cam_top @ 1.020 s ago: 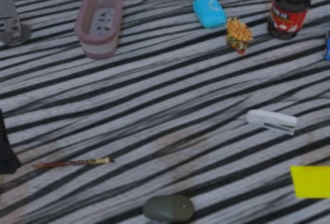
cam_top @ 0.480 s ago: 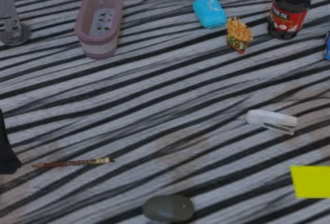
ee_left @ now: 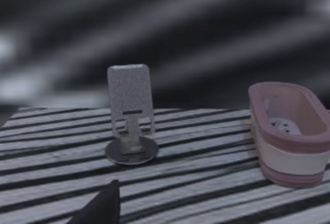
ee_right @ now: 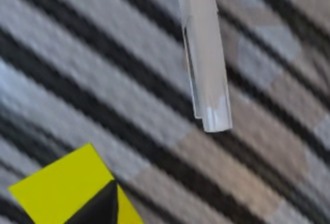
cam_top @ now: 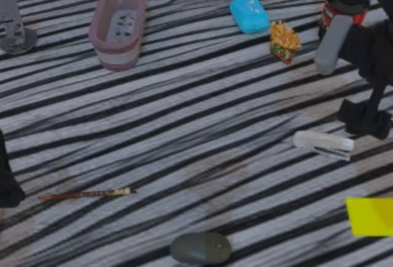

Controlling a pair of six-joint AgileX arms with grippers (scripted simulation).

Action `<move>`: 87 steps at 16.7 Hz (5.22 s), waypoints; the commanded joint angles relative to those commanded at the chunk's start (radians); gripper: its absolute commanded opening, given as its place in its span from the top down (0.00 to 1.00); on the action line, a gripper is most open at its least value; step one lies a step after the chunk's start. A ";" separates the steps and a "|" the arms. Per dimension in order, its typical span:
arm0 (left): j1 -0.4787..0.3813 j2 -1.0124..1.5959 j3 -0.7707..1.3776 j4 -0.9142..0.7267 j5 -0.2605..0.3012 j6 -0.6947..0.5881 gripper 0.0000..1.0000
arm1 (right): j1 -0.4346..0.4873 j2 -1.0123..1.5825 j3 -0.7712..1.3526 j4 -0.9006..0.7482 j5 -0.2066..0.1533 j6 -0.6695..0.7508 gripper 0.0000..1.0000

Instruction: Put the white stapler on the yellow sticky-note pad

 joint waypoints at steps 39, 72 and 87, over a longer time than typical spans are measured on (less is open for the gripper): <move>0.000 0.000 0.000 0.000 0.000 0.000 0.00 | 0.044 0.356 -0.022 0.209 -0.005 -0.106 0.98; 0.000 0.000 0.000 0.000 0.000 0.000 0.00 | -0.005 0.022 -0.041 -0.100 -0.007 -0.311 1.00; 0.000 0.000 0.000 0.000 0.000 0.000 0.00 | -0.063 -0.263 -0.412 0.002 -0.005 -0.567 1.00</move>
